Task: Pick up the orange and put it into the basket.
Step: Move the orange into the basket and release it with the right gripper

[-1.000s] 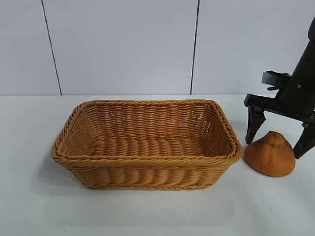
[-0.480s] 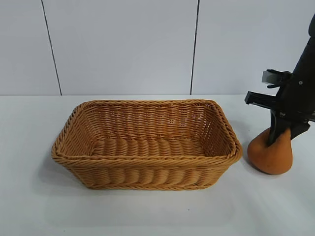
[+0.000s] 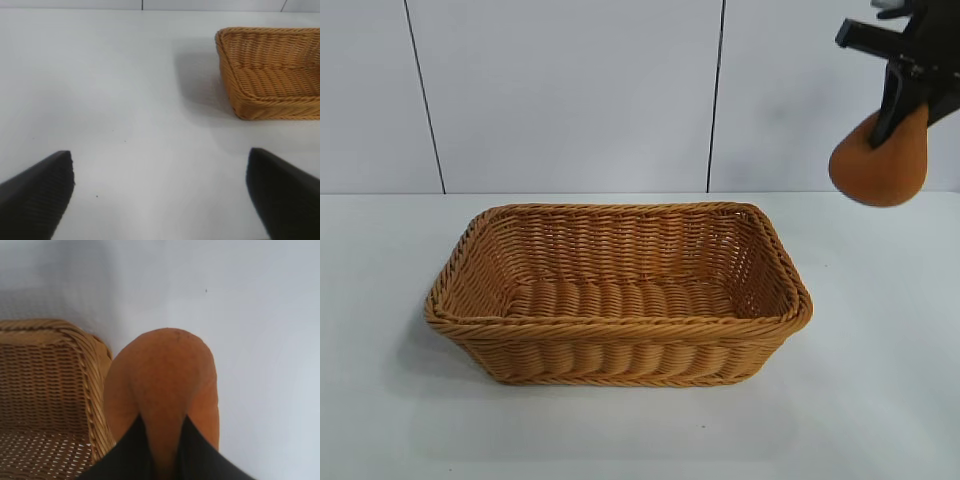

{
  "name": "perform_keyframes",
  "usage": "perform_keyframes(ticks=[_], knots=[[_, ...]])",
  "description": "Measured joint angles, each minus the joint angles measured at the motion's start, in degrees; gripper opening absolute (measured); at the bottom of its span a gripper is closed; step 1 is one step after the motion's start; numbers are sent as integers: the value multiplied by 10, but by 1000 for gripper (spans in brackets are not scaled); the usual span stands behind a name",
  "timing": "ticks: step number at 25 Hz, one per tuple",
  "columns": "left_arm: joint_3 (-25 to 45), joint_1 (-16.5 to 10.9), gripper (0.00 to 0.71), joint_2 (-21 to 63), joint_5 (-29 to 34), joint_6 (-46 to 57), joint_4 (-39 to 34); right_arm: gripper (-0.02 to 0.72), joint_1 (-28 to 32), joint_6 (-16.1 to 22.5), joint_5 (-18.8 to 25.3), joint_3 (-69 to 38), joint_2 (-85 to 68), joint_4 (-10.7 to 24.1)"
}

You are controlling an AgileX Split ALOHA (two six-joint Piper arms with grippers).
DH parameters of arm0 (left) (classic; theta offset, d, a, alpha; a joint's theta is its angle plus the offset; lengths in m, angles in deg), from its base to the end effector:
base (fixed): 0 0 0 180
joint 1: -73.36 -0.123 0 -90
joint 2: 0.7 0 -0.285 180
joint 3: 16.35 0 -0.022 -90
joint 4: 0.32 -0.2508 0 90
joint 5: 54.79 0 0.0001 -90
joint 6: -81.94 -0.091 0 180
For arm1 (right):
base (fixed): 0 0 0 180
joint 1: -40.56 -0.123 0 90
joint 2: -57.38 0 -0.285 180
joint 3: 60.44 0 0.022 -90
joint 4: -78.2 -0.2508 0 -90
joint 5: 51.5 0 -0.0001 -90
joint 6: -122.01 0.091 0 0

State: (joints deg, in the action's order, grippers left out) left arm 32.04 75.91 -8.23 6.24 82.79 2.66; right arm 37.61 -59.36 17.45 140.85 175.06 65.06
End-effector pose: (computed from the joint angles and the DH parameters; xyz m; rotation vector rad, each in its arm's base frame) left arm -0.0063 -0.0039 0.2779 0.0331 2.0412 -0.0994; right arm 0.4057 0.0402 0.2835 -0.0292 2.8716 0.3289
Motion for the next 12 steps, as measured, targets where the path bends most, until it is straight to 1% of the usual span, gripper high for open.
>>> perform_keyframes(ticks=[5,9,12], knots=[[0,0,666,0,0,0,0,22,-41,5,2,18,-1,5],[0,0,666,0,0,0,0,22,-104,9,4,19,-1,6],[0,0,666,0,0,0,0,22,-159,20,-6,19,-1,6]])
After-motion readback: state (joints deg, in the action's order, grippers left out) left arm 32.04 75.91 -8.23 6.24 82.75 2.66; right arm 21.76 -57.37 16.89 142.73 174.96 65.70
